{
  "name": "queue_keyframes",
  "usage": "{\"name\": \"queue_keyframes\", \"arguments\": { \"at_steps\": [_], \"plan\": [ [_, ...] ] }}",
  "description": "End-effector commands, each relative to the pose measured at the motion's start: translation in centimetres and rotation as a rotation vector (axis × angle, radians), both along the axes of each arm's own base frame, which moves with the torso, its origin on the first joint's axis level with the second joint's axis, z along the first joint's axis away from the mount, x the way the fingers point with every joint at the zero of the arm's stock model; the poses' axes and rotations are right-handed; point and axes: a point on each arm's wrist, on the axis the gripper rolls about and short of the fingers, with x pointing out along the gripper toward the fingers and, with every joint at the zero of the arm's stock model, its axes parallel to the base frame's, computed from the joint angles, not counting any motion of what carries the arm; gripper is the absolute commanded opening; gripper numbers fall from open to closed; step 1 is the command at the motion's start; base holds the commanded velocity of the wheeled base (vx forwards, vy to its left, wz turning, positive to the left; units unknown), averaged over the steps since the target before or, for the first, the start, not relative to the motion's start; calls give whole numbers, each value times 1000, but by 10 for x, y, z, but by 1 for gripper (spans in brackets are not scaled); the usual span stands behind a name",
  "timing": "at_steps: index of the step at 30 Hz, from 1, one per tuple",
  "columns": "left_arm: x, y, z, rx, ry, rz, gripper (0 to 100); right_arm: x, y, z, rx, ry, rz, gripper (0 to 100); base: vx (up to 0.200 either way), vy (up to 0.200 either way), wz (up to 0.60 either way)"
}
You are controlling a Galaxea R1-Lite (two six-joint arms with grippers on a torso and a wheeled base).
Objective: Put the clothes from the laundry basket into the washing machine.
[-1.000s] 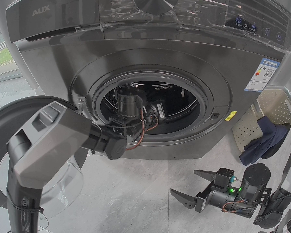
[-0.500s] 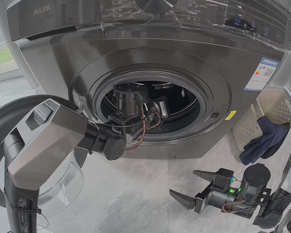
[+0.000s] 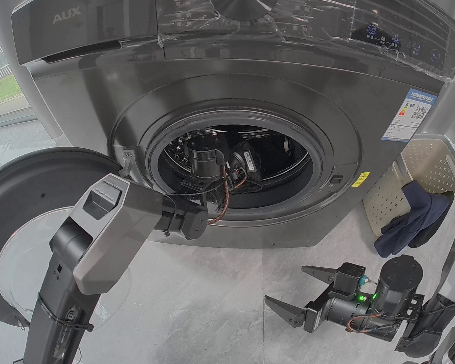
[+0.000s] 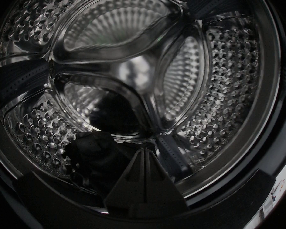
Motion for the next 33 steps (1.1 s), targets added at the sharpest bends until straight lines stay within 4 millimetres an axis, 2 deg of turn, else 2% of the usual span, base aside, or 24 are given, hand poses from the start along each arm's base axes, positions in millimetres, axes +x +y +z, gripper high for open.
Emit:
{"name": "queue_keyframes", "arguments": {
  "at_steps": [1,2,3,11,16,18,20,23,24,31,33],
  "plan": [
    [14,-3,-31,24,38,22,0,0,0,0,-2,1,1,100,0,0,0],
    [13,-4,-32,30,50,19,0,0,0,0,-2,1,0,100,0,0,0],
    [13,-4,-31,28,49,19,100,0,-1,0,-2,1,-2,100,0,0,0],
    [-5,0,-20,55,135,-16,100,-1,1,-1,-3,2,4,100,0,0,0],
    [-10,-1,-35,107,224,-76,100,-1,1,-1,-3,2,6,100,0,0,0],
    [-9,-1,-37,109,229,-76,100,-1,1,-1,-4,3,6,100,0,0,0],
    [-3,-4,-50,126,247,-76,100,-1,1,-1,-4,3,6,100,0,0,0],
    [3,-7,-54,123,237,-73,100,-1,1,-1,-5,4,7,100,0,0,0],
    [5,-7,-52,116,227,-69,0,-1,1,-1,-5,4,6,100,0,0,0],
    [18,-7,-18,37,115,-14,0,0,2,-1,-2,1,6,100,0,0,0],
    [20,-6,-19,25,113,4,0,0,2,-1,-2,1,6,100,0,0,0]
  ]
}}
